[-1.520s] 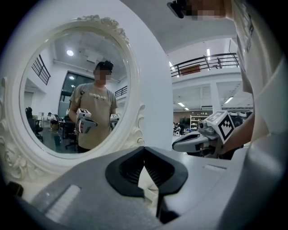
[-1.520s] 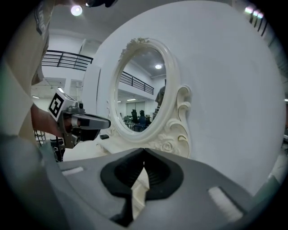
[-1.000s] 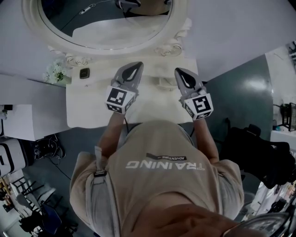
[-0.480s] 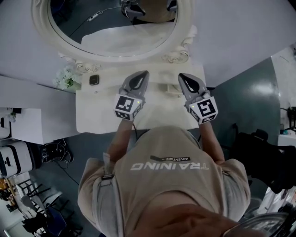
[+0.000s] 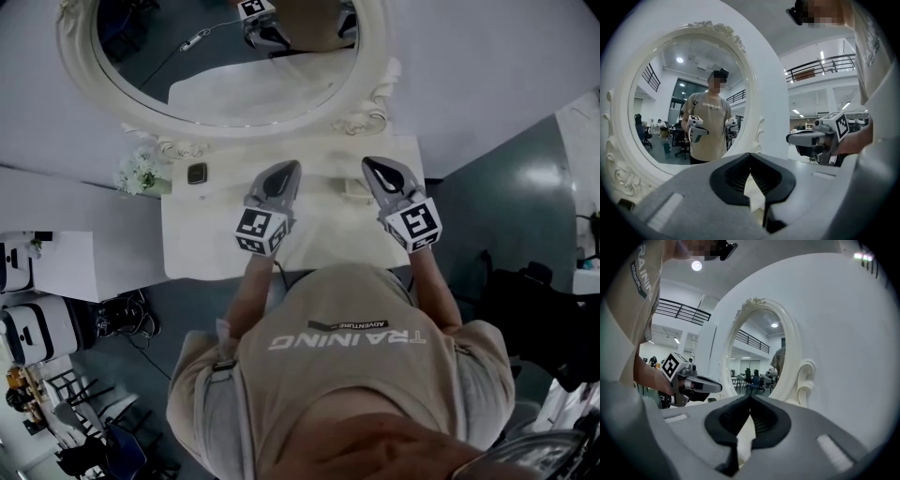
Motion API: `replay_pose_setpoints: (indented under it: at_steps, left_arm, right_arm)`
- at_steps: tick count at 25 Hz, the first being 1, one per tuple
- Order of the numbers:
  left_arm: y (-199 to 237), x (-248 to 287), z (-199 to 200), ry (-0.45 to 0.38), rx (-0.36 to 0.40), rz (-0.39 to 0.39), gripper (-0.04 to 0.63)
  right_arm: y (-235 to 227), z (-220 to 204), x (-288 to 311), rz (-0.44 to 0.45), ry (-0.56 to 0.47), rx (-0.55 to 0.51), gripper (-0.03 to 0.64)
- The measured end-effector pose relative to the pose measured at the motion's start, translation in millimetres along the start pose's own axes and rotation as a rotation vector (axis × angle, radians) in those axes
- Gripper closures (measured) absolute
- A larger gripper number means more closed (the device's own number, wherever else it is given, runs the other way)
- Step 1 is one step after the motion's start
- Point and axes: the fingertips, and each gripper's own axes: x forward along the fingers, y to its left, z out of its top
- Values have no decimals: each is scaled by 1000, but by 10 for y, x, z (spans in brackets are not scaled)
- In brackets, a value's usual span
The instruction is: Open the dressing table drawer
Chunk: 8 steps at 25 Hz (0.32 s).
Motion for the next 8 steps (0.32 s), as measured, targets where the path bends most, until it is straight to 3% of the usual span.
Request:
replay_pose_setpoints:
  at_steps: [8]
  left_arm:
    - [114, 20, -149, 22, -5, -2, 588]
  right_arm:
    - [-62, -46, 87, 4, 13, 2, 614]
